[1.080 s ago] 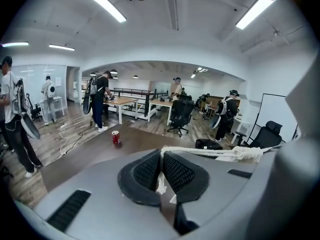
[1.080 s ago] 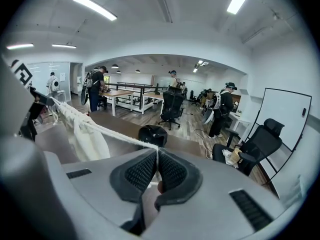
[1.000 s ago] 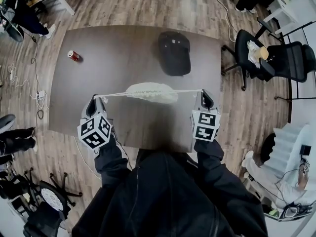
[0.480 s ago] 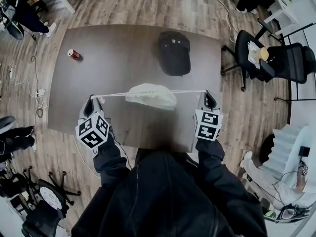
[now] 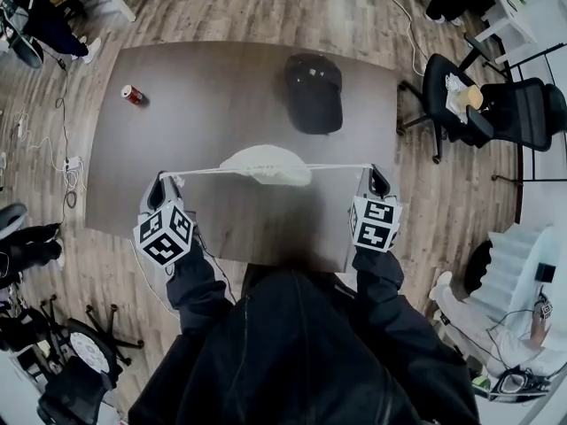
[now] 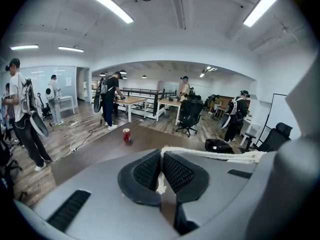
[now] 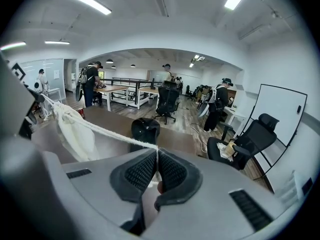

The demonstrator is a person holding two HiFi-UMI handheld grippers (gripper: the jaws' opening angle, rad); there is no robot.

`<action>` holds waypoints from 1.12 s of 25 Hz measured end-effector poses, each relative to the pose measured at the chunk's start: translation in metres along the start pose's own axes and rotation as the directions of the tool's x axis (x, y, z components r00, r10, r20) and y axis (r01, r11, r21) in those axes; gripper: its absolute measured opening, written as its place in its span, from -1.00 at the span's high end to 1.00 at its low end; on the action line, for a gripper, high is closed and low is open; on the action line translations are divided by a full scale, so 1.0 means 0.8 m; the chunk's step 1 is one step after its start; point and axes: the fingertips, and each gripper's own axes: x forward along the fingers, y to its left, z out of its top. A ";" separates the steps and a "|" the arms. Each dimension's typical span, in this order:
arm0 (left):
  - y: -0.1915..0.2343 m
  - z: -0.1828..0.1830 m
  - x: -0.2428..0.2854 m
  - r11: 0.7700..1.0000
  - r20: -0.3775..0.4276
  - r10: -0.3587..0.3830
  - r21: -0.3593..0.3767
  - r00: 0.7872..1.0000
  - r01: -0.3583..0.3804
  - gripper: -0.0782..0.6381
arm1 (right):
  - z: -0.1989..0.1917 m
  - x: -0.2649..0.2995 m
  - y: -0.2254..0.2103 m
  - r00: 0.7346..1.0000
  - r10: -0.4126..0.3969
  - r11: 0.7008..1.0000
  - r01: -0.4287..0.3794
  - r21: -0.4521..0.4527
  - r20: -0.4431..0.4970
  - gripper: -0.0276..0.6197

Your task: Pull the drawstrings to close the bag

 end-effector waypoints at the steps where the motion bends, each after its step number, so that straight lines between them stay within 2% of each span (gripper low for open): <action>1: 0.001 -0.001 -0.001 1.000 -0.002 0.002 0.000 1.000 -0.002 0.69 | -0.002 0.000 0.000 1.000 0.001 1.000 -0.001 0.002 -0.004 0.83; 5: -0.001 -0.003 -0.014 0.999 0.004 -0.032 0.014 0.999 0.032 0.69 | -0.004 -0.010 0.000 1.000 0.031 0.999 -0.031 -0.017 0.002 0.83; 8: 0.000 -0.003 -0.027 0.996 0.002 -0.064 0.057 0.998 0.064 0.69 | 0.003 -0.022 0.004 0.999 0.047 0.997 -0.046 -0.067 0.020 0.83; 10: 0.000 -0.008 -0.032 0.995 -0.008 -0.068 0.077 0.998 0.069 0.69 | 0.004 -0.022 0.007 0.998 0.056 0.996 -0.054 -0.070 0.018 0.83; 14: -0.013 -0.021 -0.027 0.990 -0.042 -0.100 0.098 0.994 0.103 0.69 | -0.002 -0.009 0.011 0.997 0.081 0.994 -0.082 -0.066 -0.014 0.83; 18: -0.035 -0.042 0.005 0.979 -0.084 -0.148 0.131 0.985 0.158 0.69 | -0.011 0.018 0.034 0.992 0.115 0.989 -0.120 -0.087 -0.061 0.83; 23: -0.069 -0.088 0.052 0.962 -0.180 -0.209 0.137 0.961 0.235 0.69 | -0.018 0.046 0.078 0.979 0.170 0.973 -0.185 -0.137 -0.114 0.83; 28: -0.102 -0.132 0.092 0.937 -0.281 -0.270 0.142 0.921 0.318 0.69 | -0.040 0.071 0.135 0.948 0.265 0.943 -0.293 -0.156 -0.177 0.83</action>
